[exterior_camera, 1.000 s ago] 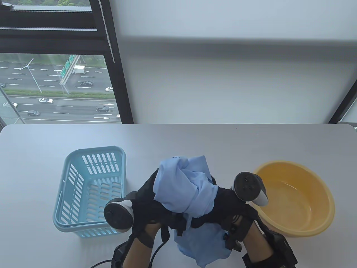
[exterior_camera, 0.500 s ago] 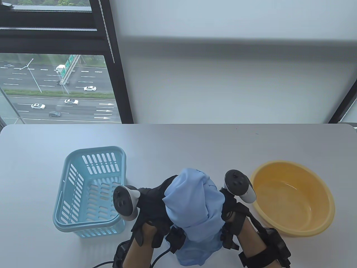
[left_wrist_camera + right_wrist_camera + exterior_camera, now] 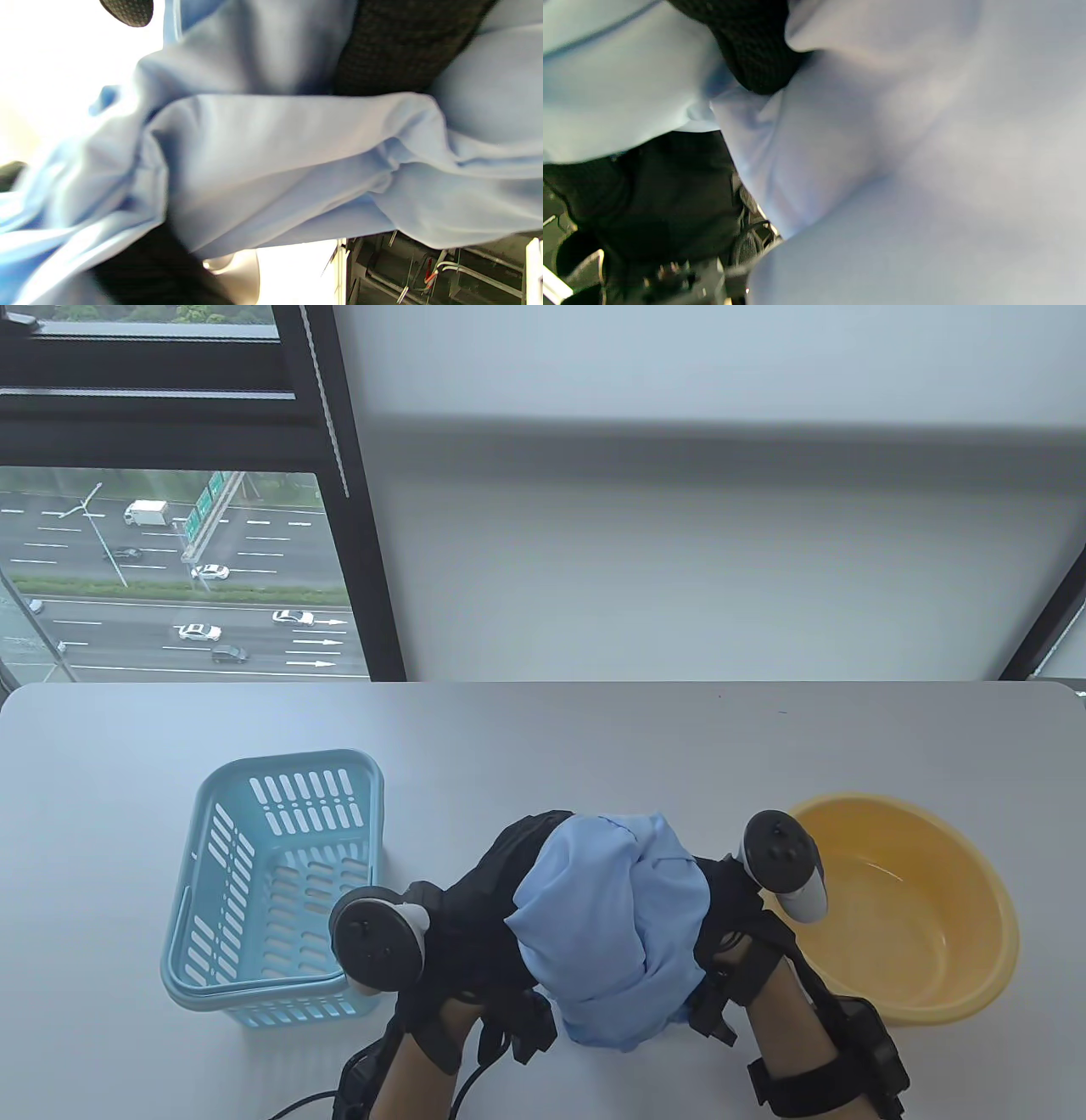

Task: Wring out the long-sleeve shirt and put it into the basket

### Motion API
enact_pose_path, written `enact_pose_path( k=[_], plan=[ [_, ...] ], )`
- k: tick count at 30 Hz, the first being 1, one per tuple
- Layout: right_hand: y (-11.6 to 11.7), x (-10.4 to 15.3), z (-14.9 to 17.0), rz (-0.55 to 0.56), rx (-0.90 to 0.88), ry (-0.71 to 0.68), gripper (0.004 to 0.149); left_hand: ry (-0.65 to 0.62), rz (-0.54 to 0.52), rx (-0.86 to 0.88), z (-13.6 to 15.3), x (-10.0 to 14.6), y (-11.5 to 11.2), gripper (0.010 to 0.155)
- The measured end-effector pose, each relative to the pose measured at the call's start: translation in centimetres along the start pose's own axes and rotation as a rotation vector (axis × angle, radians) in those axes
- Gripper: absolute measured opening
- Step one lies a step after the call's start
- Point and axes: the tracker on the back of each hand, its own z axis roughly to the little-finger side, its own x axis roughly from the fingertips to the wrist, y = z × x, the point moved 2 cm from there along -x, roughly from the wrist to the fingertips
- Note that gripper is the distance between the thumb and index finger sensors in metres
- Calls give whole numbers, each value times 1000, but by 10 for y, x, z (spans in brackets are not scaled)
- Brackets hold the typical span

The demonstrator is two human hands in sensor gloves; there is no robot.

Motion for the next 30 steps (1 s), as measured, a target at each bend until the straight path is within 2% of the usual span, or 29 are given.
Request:
enact_pose_path(
  k=[7, 13, 18, 21, 24, 28, 30],
  plan=[
    [-27, 15, -17, 157, 60, -43, 41, 21, 33, -63, 1, 2, 10, 94],
    [-47, 29, -27, 267, 78, -81, 41, 62, -49, -73, 13, 11, 35, 88],
    [-49, 38, -49, 356, 328, -88, 41, 73, -117, 39, 21, 15, 43, 80],
    [-41, 41, -65, 434, 607, -74, 42, 82, -75, 33, 19, 11, 32, 85],
    [-29, 42, -78, 469, 758, -95, 42, 96, 13, -22, 17, 5, 12, 98],
    [-16, 42, -90, 486, 778, -166, 44, 147, 201, -44, 22, -3, -22, 123],
    [-13, 42, -94, 479, 709, -191, 45, 185, 266, -63, 29, -5, -36, 132]
  ],
)
